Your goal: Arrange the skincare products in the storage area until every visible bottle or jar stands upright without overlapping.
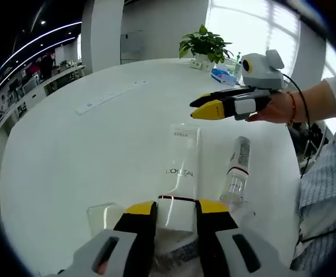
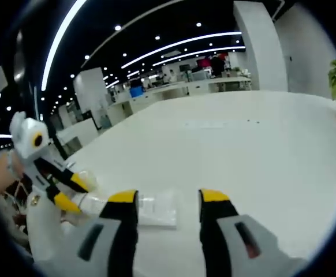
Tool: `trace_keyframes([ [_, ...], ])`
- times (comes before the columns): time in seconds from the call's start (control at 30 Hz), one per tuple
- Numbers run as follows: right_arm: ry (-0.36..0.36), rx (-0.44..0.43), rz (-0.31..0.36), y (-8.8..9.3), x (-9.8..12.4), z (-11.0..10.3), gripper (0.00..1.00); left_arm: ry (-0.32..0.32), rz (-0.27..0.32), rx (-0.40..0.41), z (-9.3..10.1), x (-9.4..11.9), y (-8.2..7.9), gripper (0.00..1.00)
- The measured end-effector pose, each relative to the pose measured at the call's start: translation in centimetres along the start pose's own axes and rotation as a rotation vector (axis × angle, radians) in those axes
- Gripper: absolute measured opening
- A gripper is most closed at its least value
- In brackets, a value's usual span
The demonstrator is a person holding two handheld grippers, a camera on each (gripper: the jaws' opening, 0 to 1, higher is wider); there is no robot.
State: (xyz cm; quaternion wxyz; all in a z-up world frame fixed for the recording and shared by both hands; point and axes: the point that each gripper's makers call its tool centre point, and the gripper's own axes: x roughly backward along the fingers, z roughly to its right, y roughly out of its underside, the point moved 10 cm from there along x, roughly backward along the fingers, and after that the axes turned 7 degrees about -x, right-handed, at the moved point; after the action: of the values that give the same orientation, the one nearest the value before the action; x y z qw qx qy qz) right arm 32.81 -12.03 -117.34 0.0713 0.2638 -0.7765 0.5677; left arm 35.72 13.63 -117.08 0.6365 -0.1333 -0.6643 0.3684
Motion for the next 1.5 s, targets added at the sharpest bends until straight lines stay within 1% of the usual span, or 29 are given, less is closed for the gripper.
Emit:
trace_keyframes([
  [0.1, -0.001, -0.015, 0.0, -0.1, 0.0, 0.2, 0.4, 0.02, 0.001, -0.01, -0.4, -0.1, -0.1, 0.26],
  [0.17, -0.006, -0.028, -0.005, 0.0, -0.1, 0.3, 0.4, 0.023, -0.006, -0.04, -0.5, -0.2, -0.3, 0.26],
  [0.2, -0.01, -0.035, -0.01, 0.0, -0.2, 0.3, 0.4, 0.024, -0.02, -0.061, -0.5, -0.3, -0.3, 0.26],
  [0.27, -0.013, -0.049, -0.019, 0.2, -0.4, 0.3, 0.4, 0.033, -0.049, -0.126, -0.7, -0.5, -0.4, 0.26],
  [0.37, -0.004, -0.058, -0.04, 0.5, -0.7, 0.3, 0.39, 0.044, -0.085, -0.173, -0.8, -0.6, -0.6, 0.26],
  [0.43, -0.011, -0.057, -0.045, 0.5, -0.9, 0.2, 0.37, 0.037, -0.097, -0.229, -1.0, -0.8, -0.7, 0.26],
  [0.53, -0.027, -0.049, -0.07, 0.7, -1.2, -0.1, 0.36, 0.039, -0.098, -0.224, -1.2, -1.1, -1.0, 0.26],
  [0.6, -0.03, -0.046, -0.089, 0.9, -1.4, -0.1, 0.34, 0.043, -0.112, -0.234, -1.4, -1.3, -1.1, 0.25],
  [0.63, -0.029, -0.052, -0.092, 1.0, -1.4, 0.0, 0.34, 0.043, -0.118, -0.252, -1.4, -1.4, -1.2, 0.25],
  [0.7, -0.03, -0.124, -0.083, 0.9, -1.5, 0.1, 0.32, 0.043, -0.122, -0.253, -1.5, -1.5, -1.3, 0.25],
  [0.73, -0.024, -0.117, -0.09, 0.9, -1.6, 0.3, 0.32, 0.043, -0.123, -0.253, -1.5, -1.5, -1.3, 0.25],
  [0.9, -0.036, -0.181, -0.095, 0.9, -1.5, 0.5, 0.25, 0.035, -0.134, -0.255, -1.5, -1.6, -1.4, 0.25],
  [0.97, -0.06, -0.239, -0.101, 1.1, -1.5, 0.5, 0.23, 0.038, -0.127, -0.247, -1.6, -1.7, -1.3, 0.25],
  [1.0, -0.083, -0.286, -0.103, 1.2, -1.6, 0.3, 0.22, 0.038, -0.123, -0.242, -1.6, -1.7, -1.2, 0.25],
  [1.03, -0.069, -0.308, -0.094, 1.2, -1.7, 0.5, 0.22, 0.038, -0.122, -0.24, -1.6, -1.7, -1.2, 0.25],
  [1.07, -0.077, -0.296, -0.097, 1.3, -1.8, 0.7, 0.22, 0.037, -0.12, -0.238, -1.5, -1.7, -1.2, 0.25],
  [1.13, -0.095, -0.341, -0.092, 1.4, -2.0, 0.8, 0.22, 0.032, -0.121, -0.241, -1.4, -1.8, -1.1, 0.26],
  [1.17, -0.099, -0.378, -0.095, 1.5, -2.0, 0.7, 0.22, 0.03, -0.122, -0.244, -1.4, -1.8, -1.1, 0.26],
  [1.23, -0.109, -0.424, -0.092, 1.7, -2.2, 0.8, 0.22, 0.027, -0.126, -0.247, -1.3, -1.8, -1.1, 0.26],
  [1.27, -0.123, -0.47, -0.091, 1.9, -2.3, 0.9, 0.22, 0.025, -0.13, -0.247, -1.4, -1.9, -1.1, 0.26],
  [1.3, -0.122, -0.494, -0.09, 1.9, -2.3, 0.7, 0.21, 0.026, -0.129, -0.24, -1.4, -1.9, -1.1, 0.26],
  [1.37, -0.115, -0.522, -0.078, 1.7, -2.5, 0.7, 0.18, 0.031, -0.124, -0.223, -1.5, -1.9, -1.0, 0.26],
  [1.43, -0.125, -0.556, -0.086, 1.4, -2.4, 0.8, 0.16, 0.028, -0.121, -0.225, -1.4, -1.9, -1.0, 0.26],
  [1.5, -0.141, -0.56, -0.089, 1.0, -2.0, 0.7, 0.13, 0.027, -0.116, -0.222, -1.4, -1.9, -0.9, 0.26],
])
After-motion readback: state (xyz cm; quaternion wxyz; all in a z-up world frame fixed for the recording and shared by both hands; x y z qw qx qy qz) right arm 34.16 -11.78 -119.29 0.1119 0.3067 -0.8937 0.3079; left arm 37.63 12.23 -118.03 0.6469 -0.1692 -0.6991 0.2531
